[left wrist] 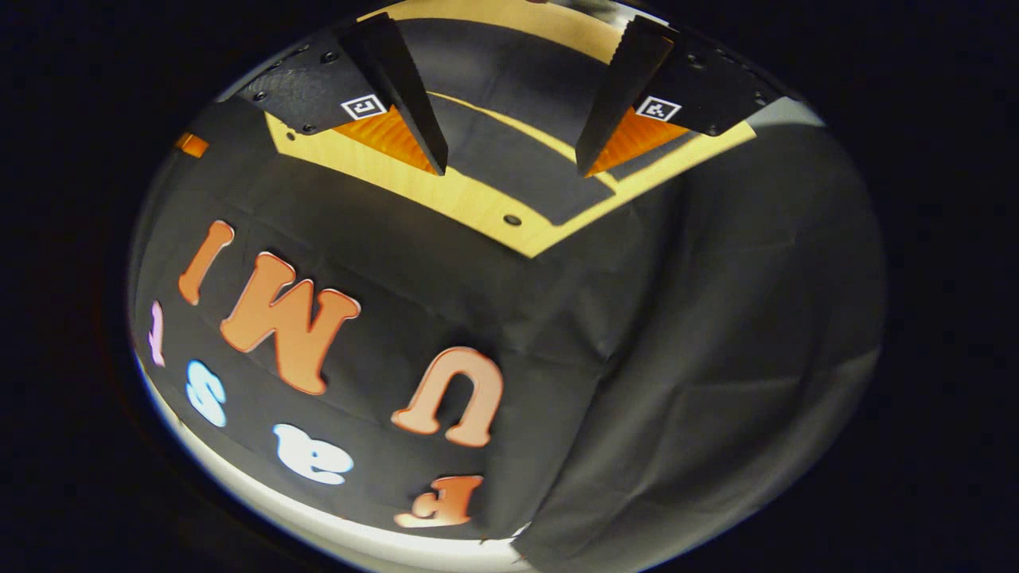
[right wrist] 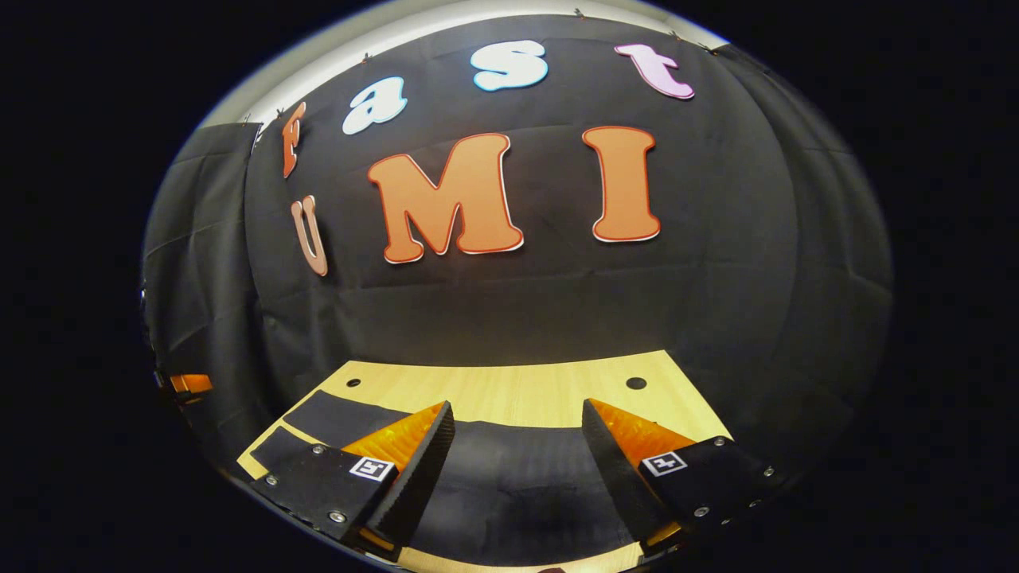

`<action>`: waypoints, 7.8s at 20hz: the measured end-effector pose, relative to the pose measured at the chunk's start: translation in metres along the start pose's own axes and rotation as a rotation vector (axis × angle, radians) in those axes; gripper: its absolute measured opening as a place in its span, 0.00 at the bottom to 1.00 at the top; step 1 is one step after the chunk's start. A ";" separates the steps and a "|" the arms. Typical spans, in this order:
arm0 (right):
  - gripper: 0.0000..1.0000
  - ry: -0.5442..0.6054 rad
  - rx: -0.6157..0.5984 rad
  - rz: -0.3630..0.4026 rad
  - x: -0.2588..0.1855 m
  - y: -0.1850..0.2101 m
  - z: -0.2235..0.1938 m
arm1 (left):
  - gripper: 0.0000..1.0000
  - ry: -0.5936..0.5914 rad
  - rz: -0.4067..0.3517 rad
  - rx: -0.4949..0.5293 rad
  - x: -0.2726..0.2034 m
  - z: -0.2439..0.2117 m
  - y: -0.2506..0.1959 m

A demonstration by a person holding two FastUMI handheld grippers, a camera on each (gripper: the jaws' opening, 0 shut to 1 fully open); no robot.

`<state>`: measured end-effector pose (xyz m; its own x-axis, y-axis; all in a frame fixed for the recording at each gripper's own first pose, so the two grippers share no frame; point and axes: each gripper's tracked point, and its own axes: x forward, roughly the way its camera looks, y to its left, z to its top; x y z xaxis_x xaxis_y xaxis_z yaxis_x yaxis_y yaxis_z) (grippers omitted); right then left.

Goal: Grasp the waist and the cuffs of the jeans and fold them to make the two legs overlap; first hold the waist and fold one-third of the jeans toward the cuffs, then hold the cuffs and fold the remaining one-third in the same direction to finish folding.

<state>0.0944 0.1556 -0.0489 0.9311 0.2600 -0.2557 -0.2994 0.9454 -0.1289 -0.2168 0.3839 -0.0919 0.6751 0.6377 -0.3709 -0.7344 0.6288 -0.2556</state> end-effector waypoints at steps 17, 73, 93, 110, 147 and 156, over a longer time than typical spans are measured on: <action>0.97 0.078 -0.031 -0.026 0.004 -0.011 -0.002 | 0.99 0.466 0.328 -0.793 0.048 -0.205 0.122; 0.98 0.526 1.226 -0.456 -0.024 -0.152 -0.307 | 0.06 0.475 0.078 -0.820 0.116 -0.108 0.112; 0.00 0.531 0.999 -0.378 -0.015 -0.157 -0.296 | 0.06 0.544 0.162 -0.617 0.094 -0.096 0.103; 0.00 0.424 0.987 -0.247 0.121 -0.144 -0.173 | 0.04 0.748 0.264 -0.377 0.194 -0.017 0.047; 0.97 0.259 0.742 -0.226 0.113 -0.162 -0.118 | 0.98 0.128 -0.272 0.271 0.271 0.117 -0.125; 0.98 0.308 0.878 -0.286 0.076 -0.194 -0.206 | 0.97 0.060 -0.342 0.352 0.184 0.069 -0.131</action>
<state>0.1807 -0.0488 -0.2410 0.8118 0.0531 -0.5816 0.3078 0.8074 0.5033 0.0082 0.4492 -0.0652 0.8604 0.3484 -0.3720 -0.3962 0.9163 -0.0584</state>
